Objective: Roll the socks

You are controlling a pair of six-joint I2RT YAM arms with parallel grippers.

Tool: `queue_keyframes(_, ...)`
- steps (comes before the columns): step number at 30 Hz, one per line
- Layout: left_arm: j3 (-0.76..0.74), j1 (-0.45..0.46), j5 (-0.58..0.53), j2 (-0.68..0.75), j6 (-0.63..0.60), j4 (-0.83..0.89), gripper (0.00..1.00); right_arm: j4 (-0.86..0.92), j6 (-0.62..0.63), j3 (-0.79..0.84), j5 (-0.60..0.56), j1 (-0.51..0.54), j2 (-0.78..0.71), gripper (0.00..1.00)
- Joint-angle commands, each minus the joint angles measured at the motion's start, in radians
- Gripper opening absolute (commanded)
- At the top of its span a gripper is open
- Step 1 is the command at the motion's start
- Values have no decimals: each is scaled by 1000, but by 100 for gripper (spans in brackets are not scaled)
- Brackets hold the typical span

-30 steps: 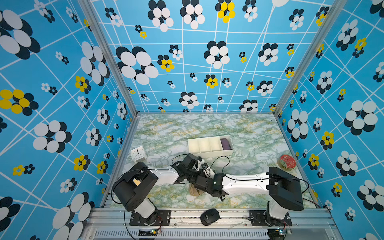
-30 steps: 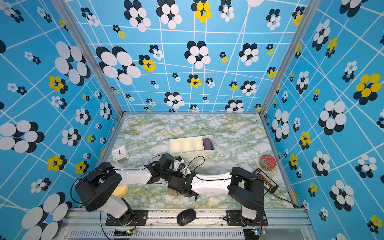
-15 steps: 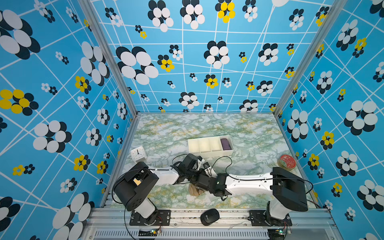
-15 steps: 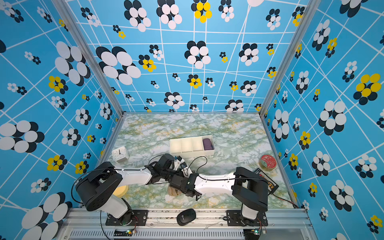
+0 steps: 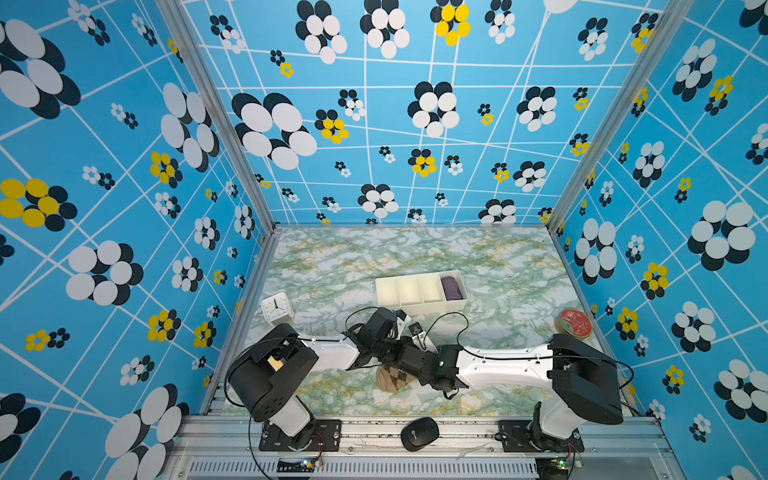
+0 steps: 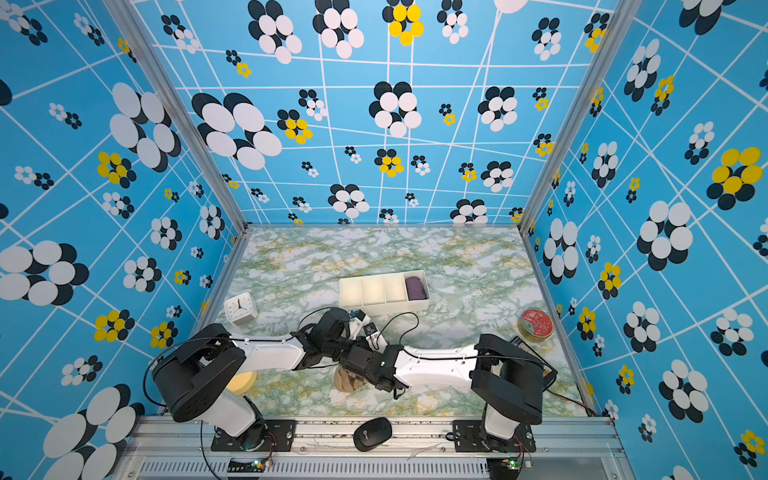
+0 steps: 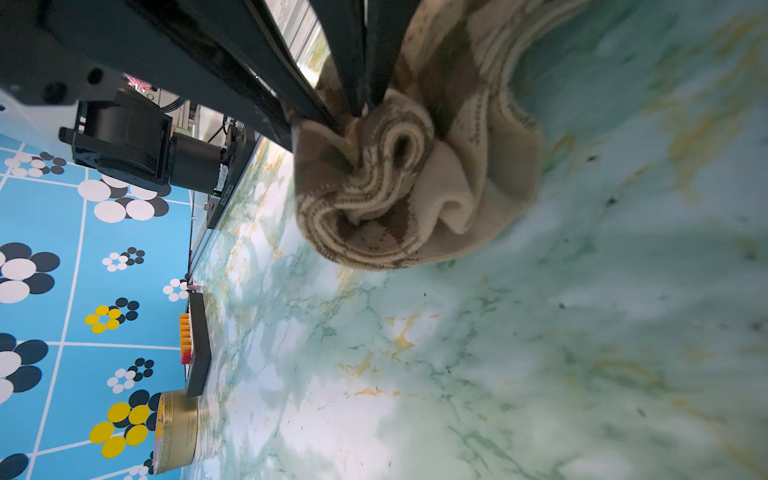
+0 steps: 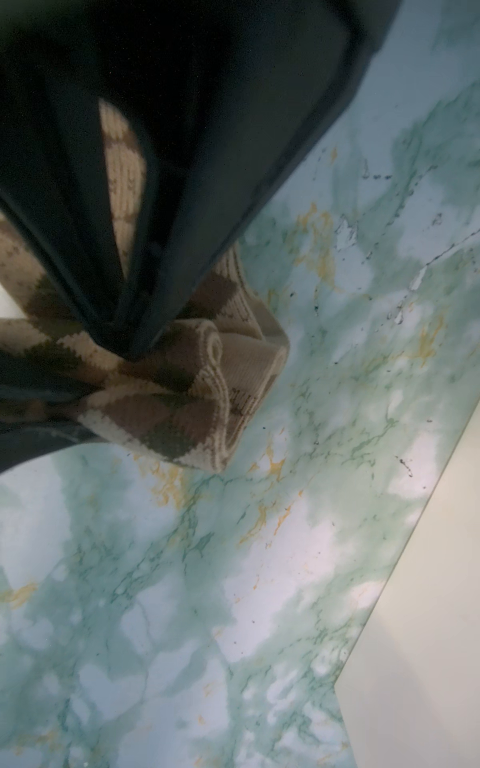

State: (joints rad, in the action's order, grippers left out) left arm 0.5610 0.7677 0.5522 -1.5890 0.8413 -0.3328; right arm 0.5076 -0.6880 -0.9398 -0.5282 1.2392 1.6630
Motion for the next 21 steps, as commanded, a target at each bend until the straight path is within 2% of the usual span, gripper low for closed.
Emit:
queue_keyframes(1, 41, 21, -55, -30, -49, 5, 5, -59, 36, 10, 53, 9, -27, 9)
queue_keyframes(8, 42, 34, -115, -68, -58, 14, 5, -113, 53, 34, 83, 9, -50, 10)
queue_keyframes(21, 77, 66, -162, -142, -86, 74, 5, -218, 62, 128, 239, -46, -126, 25)
